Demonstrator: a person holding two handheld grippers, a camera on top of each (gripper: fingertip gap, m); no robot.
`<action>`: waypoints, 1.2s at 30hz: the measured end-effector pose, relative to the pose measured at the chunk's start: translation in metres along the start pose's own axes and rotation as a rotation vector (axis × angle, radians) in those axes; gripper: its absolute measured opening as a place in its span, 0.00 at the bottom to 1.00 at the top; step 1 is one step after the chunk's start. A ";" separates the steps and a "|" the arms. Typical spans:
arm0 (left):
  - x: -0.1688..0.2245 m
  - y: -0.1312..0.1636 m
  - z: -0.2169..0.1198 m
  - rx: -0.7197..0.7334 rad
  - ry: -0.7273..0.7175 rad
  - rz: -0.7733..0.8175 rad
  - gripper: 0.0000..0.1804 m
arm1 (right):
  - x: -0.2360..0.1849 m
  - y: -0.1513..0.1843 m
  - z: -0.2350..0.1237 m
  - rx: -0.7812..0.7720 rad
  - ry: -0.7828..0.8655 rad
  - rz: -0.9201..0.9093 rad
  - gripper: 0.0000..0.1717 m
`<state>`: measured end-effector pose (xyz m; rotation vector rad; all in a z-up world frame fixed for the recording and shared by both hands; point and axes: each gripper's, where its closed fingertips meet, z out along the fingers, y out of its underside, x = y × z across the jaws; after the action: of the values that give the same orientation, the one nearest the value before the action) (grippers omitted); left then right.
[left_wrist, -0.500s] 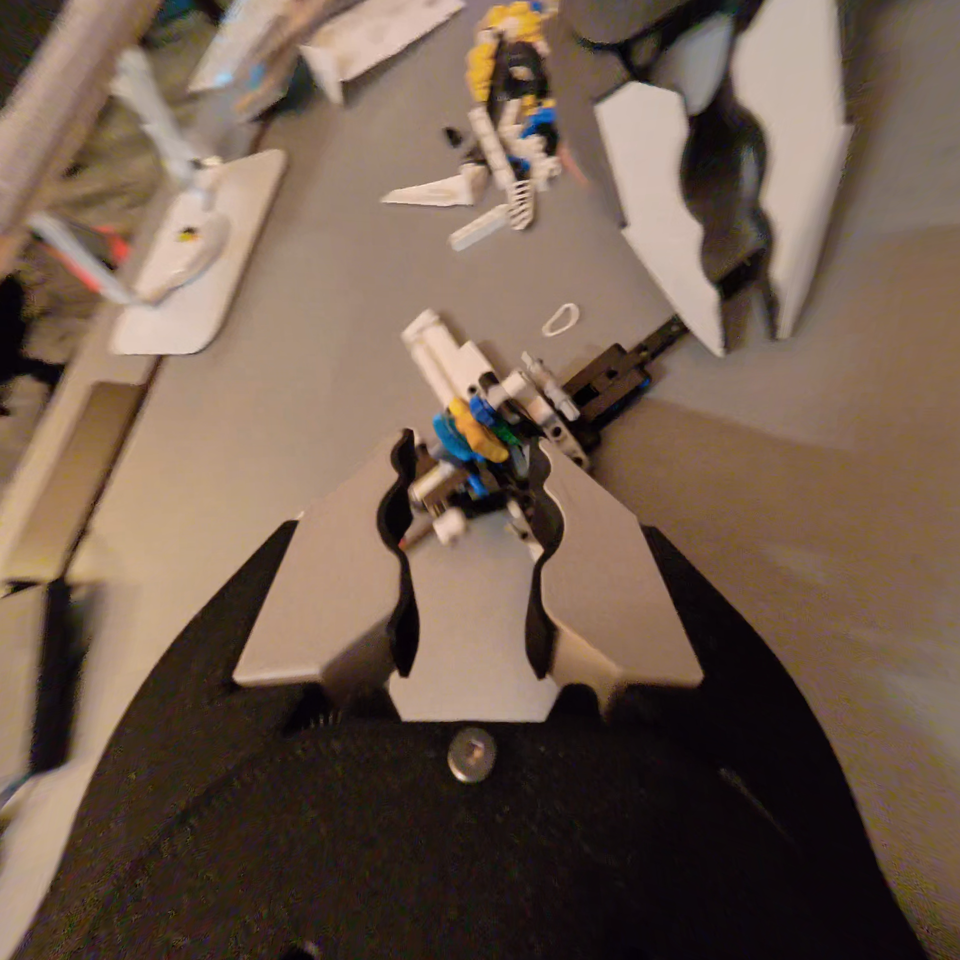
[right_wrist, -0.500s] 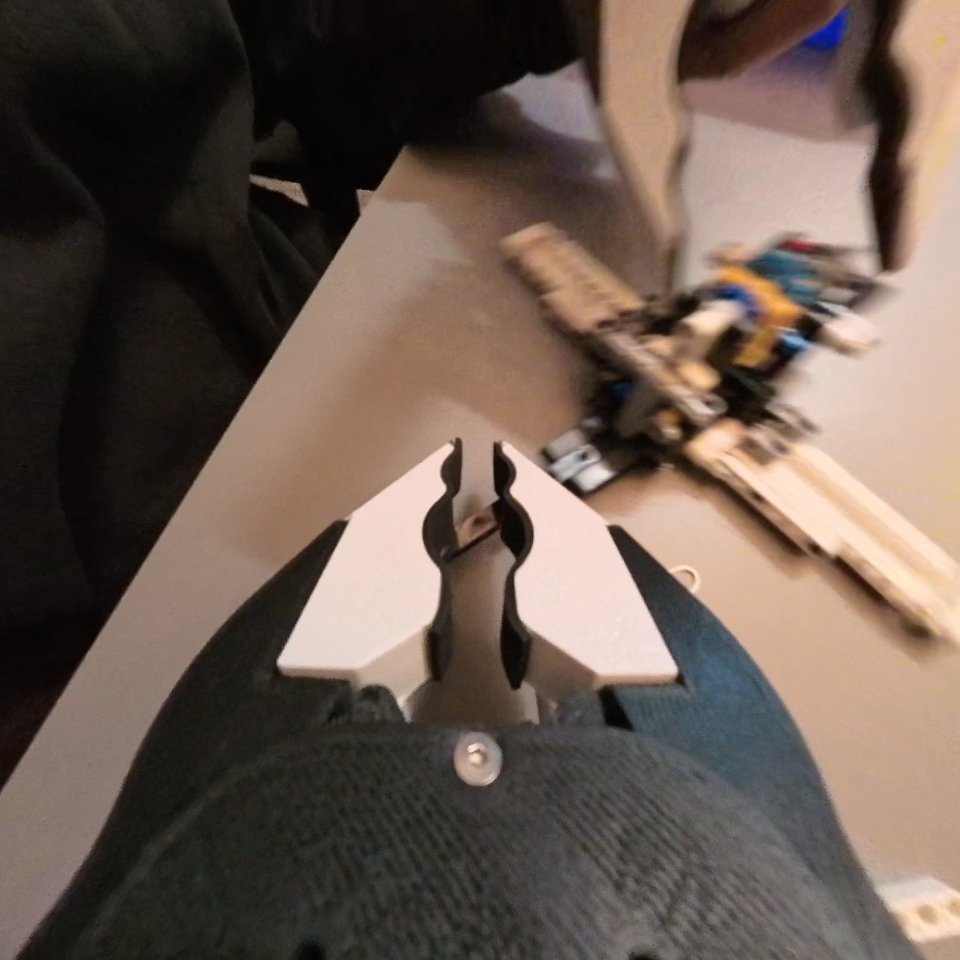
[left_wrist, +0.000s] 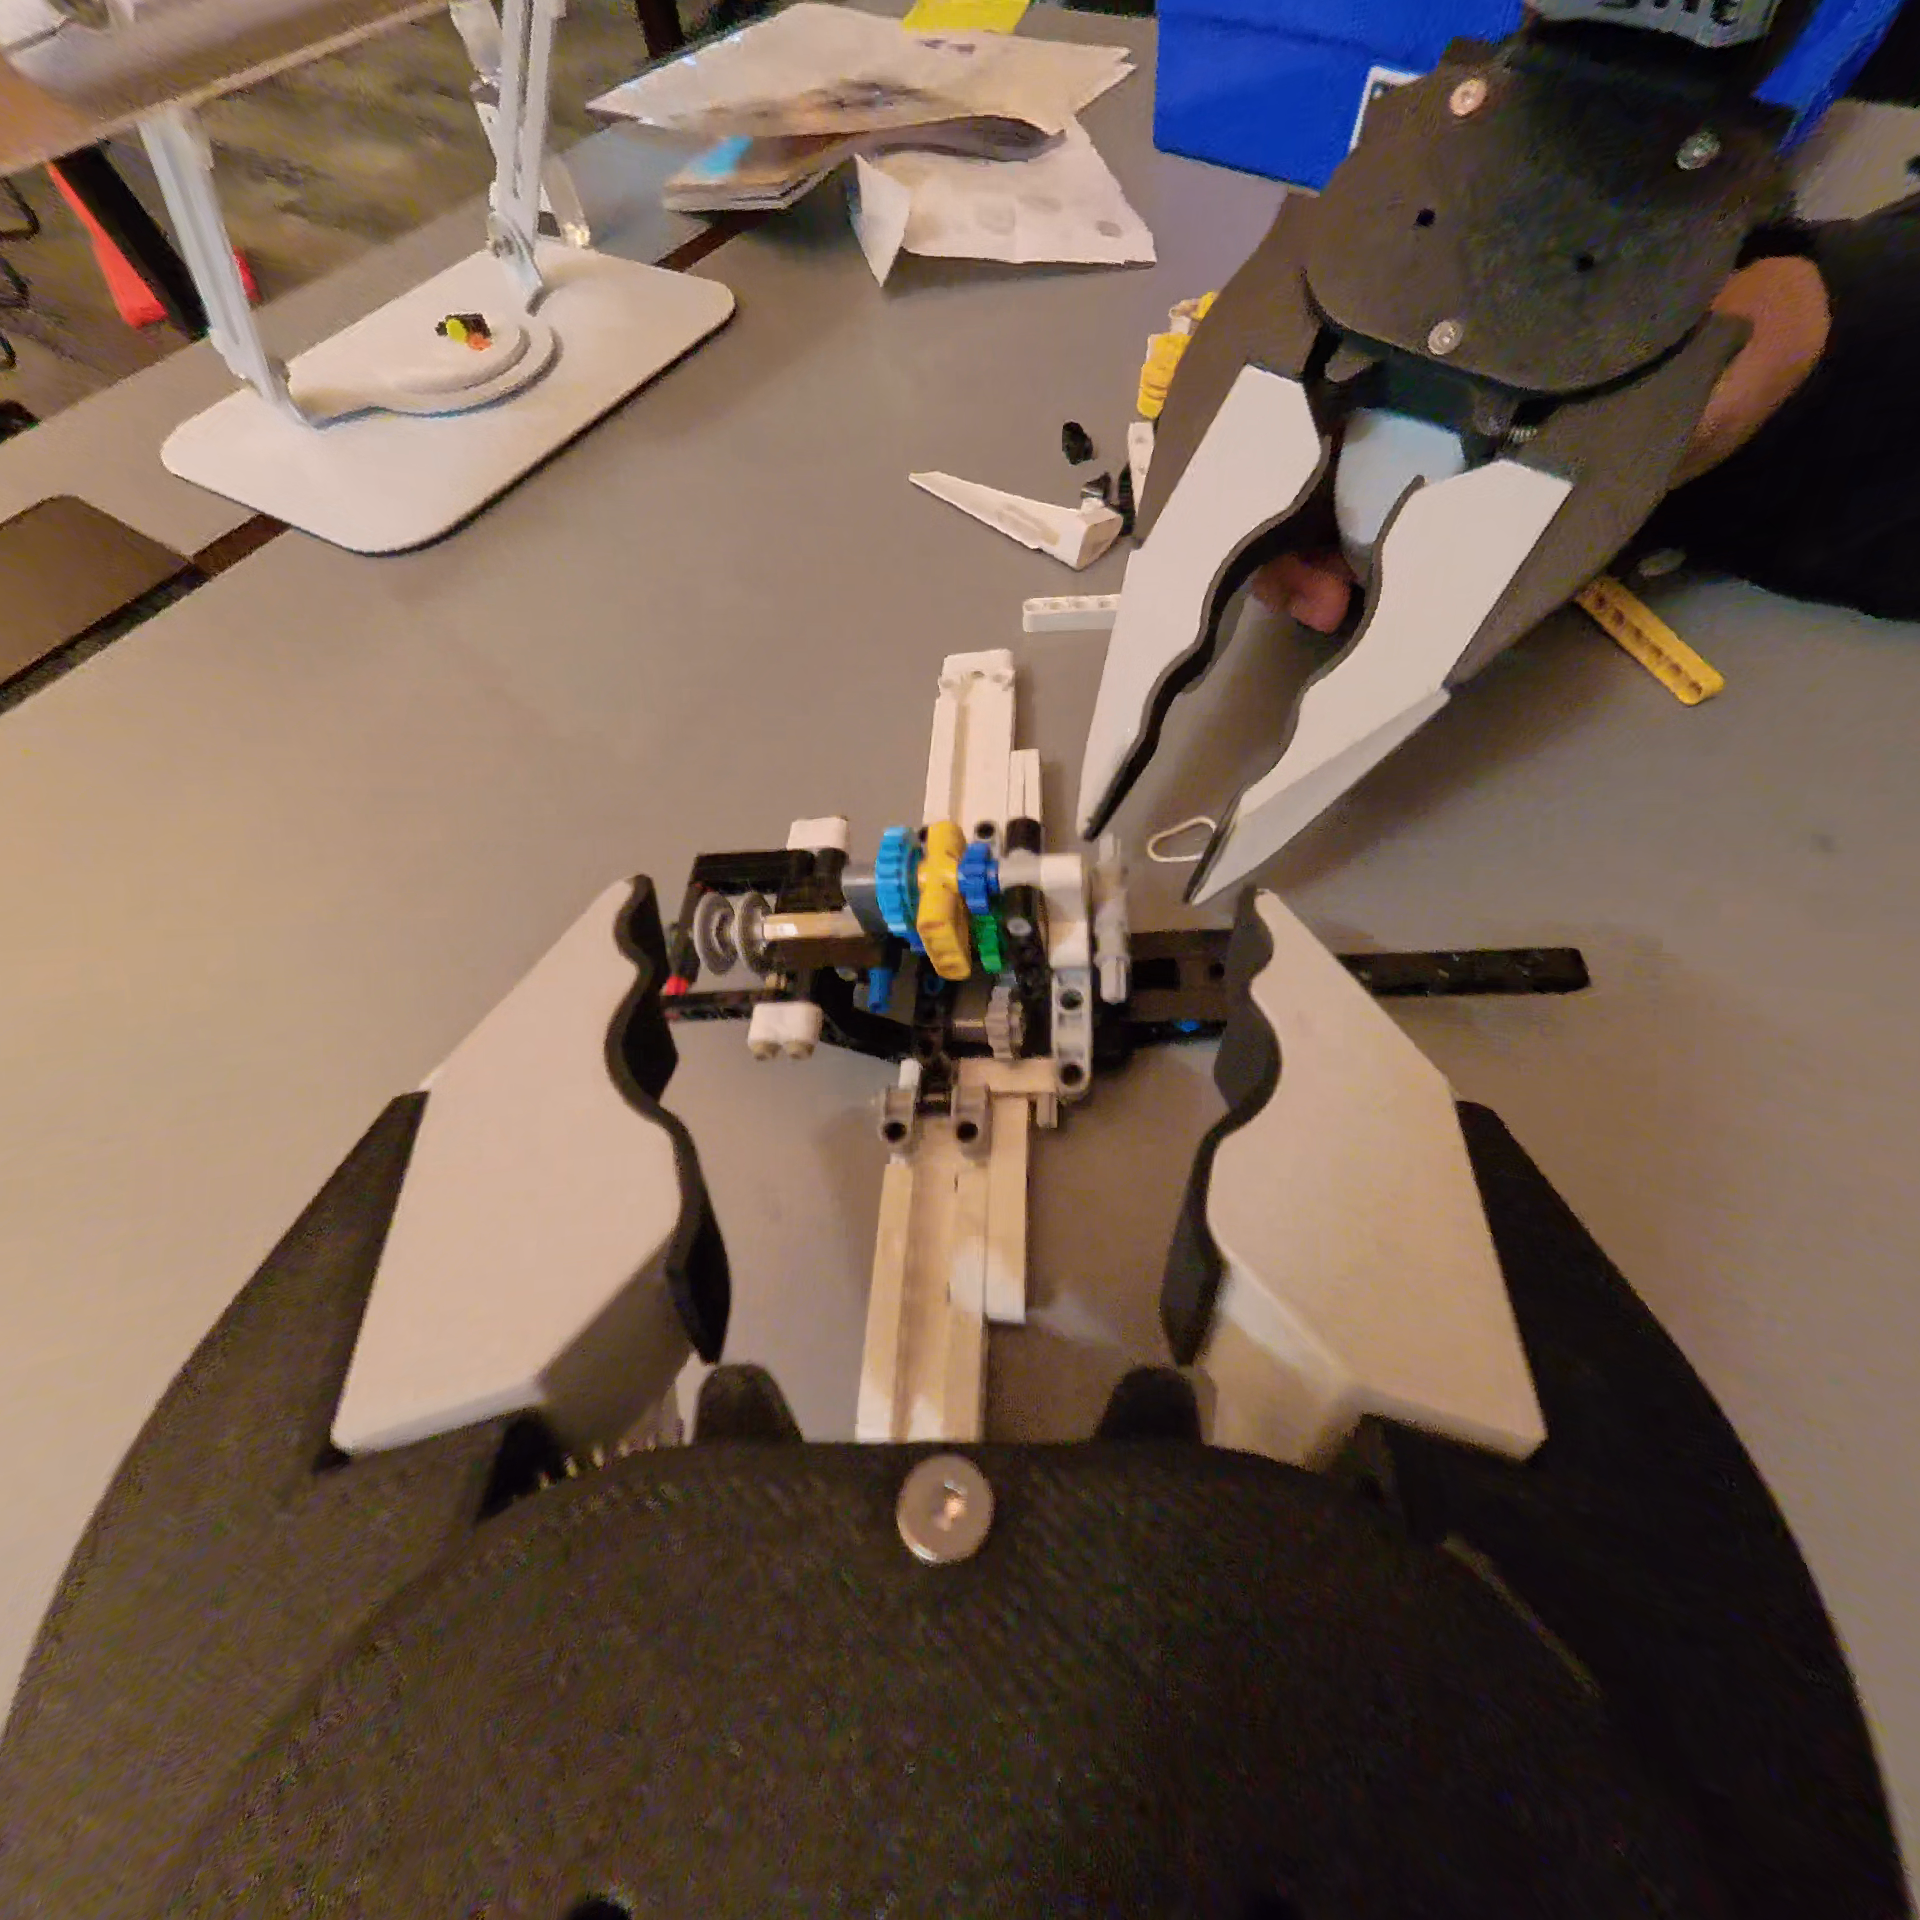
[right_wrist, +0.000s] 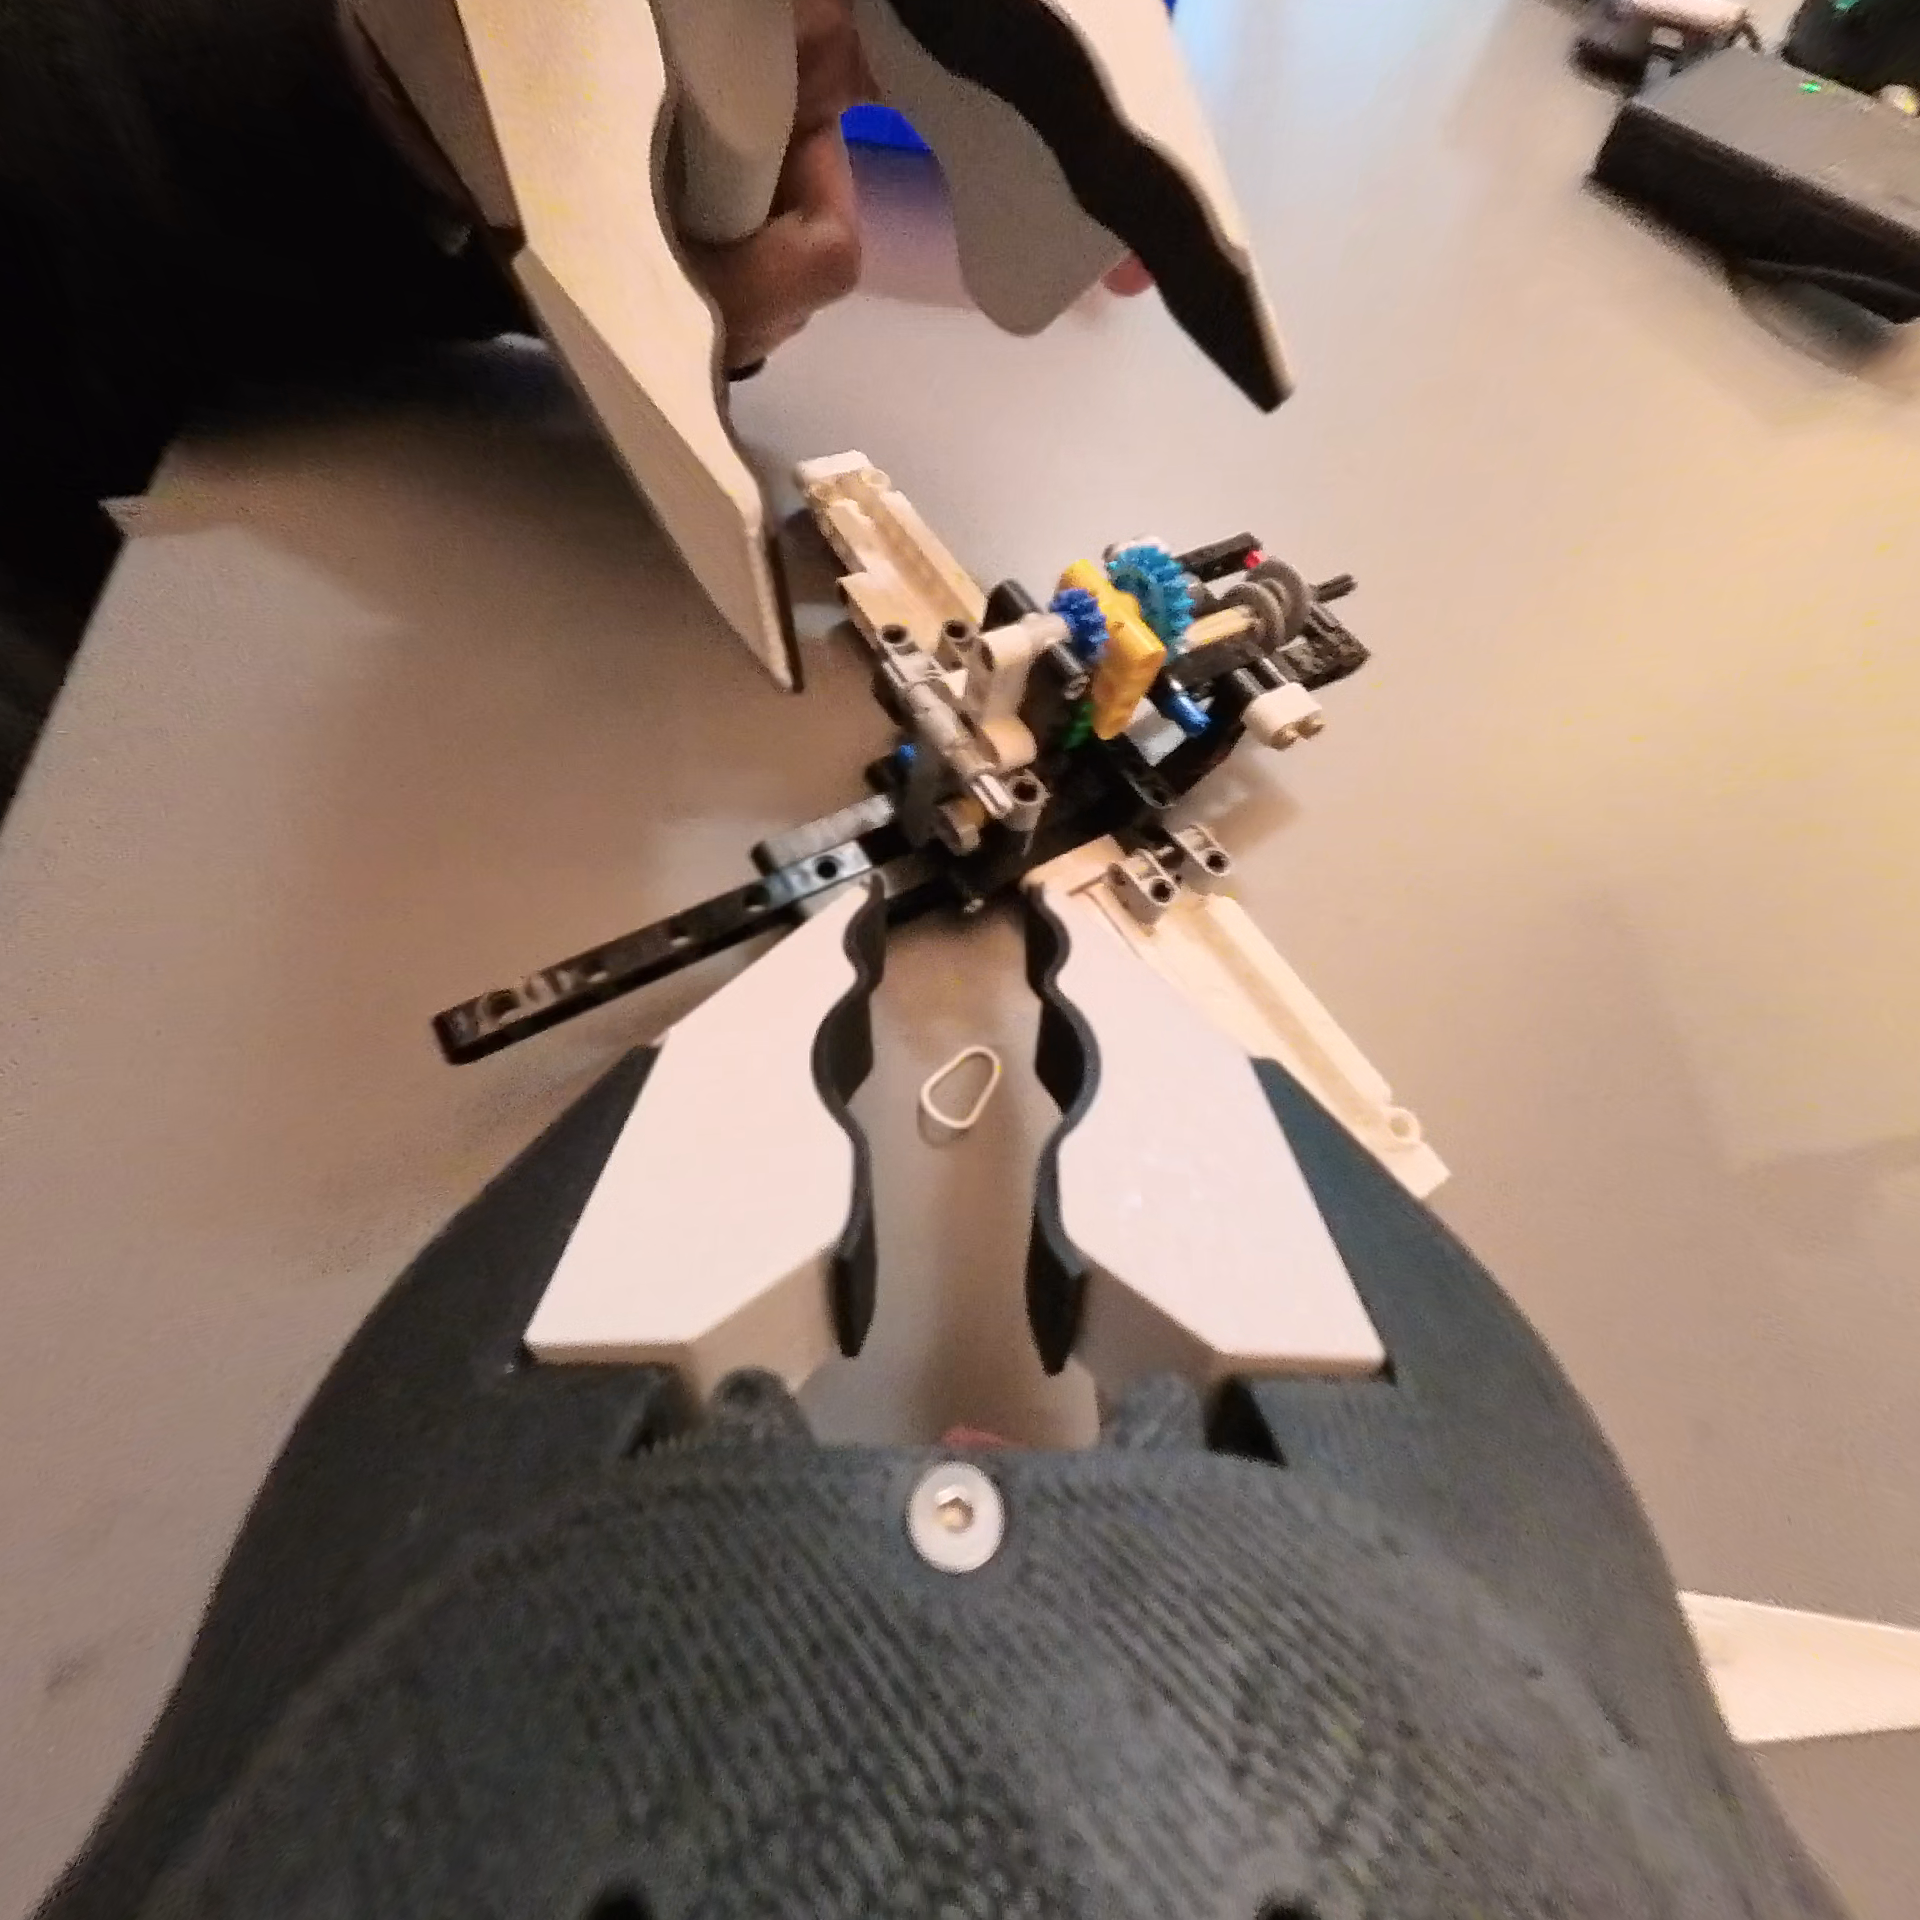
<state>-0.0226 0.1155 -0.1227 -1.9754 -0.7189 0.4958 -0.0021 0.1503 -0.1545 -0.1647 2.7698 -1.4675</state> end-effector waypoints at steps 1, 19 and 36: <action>-0.002 -0.001 0.003 -0.010 -0.005 0.008 0.59 | 0.002 0.000 0.001 0.001 0.011 0.002 0.14; 0.007 0.022 0.019 -0.084 0.064 0.032 0.36 | 0.000 -0.007 0.012 0.027 -0.018 0.004 0.02; 0.007 0.022 0.017 -0.077 0.045 0.007 0.36 | -0.001 -0.009 0.013 0.033 0.021 -0.071 0.02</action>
<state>-0.0215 0.1231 -0.1503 -2.0552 -0.7130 0.4320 0.0002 0.1342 -0.1545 -0.2514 2.7811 -1.5387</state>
